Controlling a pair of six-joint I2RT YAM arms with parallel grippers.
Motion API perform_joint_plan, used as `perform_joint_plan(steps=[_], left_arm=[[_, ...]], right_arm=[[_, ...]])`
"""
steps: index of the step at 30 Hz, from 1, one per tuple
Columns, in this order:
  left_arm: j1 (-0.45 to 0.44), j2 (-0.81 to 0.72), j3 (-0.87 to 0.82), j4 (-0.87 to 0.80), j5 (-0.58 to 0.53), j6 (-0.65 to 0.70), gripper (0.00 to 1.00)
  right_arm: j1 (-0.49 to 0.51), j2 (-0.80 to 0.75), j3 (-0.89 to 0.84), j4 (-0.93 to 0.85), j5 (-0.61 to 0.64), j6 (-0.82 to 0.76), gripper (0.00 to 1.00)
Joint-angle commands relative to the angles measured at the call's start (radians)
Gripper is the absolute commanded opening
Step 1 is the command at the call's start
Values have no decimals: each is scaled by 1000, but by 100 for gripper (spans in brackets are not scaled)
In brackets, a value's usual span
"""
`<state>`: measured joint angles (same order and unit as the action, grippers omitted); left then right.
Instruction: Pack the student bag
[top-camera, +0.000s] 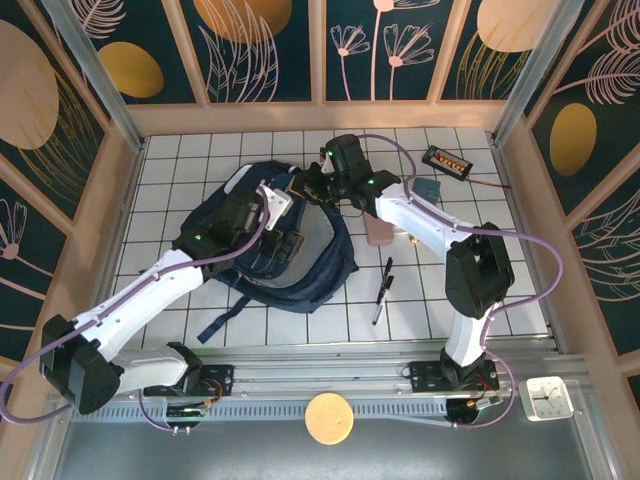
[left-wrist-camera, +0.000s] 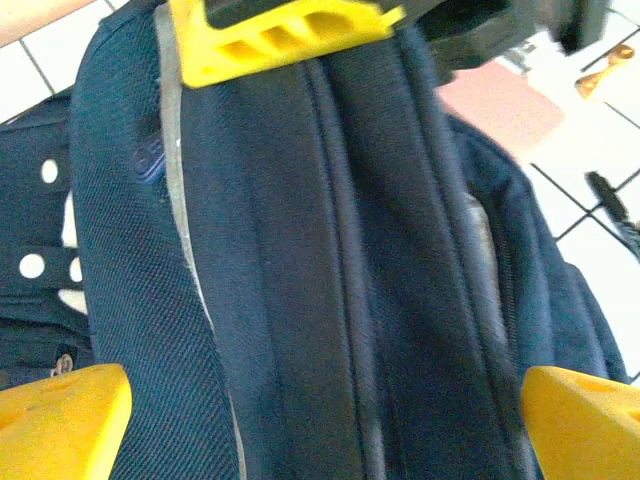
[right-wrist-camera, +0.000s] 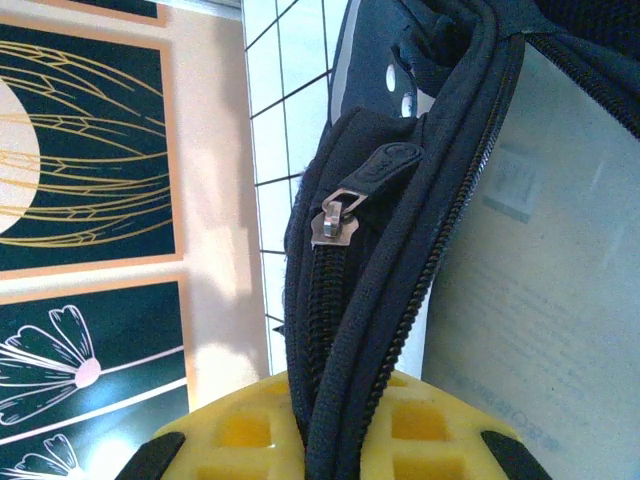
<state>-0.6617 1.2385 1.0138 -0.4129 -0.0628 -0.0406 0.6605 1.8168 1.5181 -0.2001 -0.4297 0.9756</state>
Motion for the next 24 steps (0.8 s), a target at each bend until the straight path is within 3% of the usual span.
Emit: perform_joint_plan(steps=[1, 3, 6, 10, 12, 13, 15, 17, 21, 24], left_arm=[[-9, 56, 27, 17, -155, -74, 97], [-8, 93, 40, 22, -158, -81, 89], [-9, 157, 81, 3, -158, -109, 67], [-9, 193, 132, -47, -193, -120, 2], [-8, 174, 143, -65, -218, -114, 0], [-7, 159, 146, -70, -228, -106, 0], [-7, 133, 149, -82, -230, -88, 0], [-4, 118, 156, -99, -205, -71, 0], [3, 135, 188, -135, -155, -62, 0], [13, 148, 221, -143, -107, -56, 0]], right_arm=[[14, -20, 66, 56, 7, 42, 0], [14, -27, 61, 49, 11, 52, 0], [9, -39, 50, 44, 14, 54, 0], [-7, -69, 16, 51, 18, 48, 0], [-28, -84, -4, 46, 6, 37, 2], [-43, -98, -19, 33, -2, 35, 19], [-86, -138, -53, -9, -9, 11, 66], [-145, -203, -93, -91, 17, -50, 99], [-268, -303, -148, -286, 101, -261, 99], [-330, -255, -134, -463, 145, -495, 99]])
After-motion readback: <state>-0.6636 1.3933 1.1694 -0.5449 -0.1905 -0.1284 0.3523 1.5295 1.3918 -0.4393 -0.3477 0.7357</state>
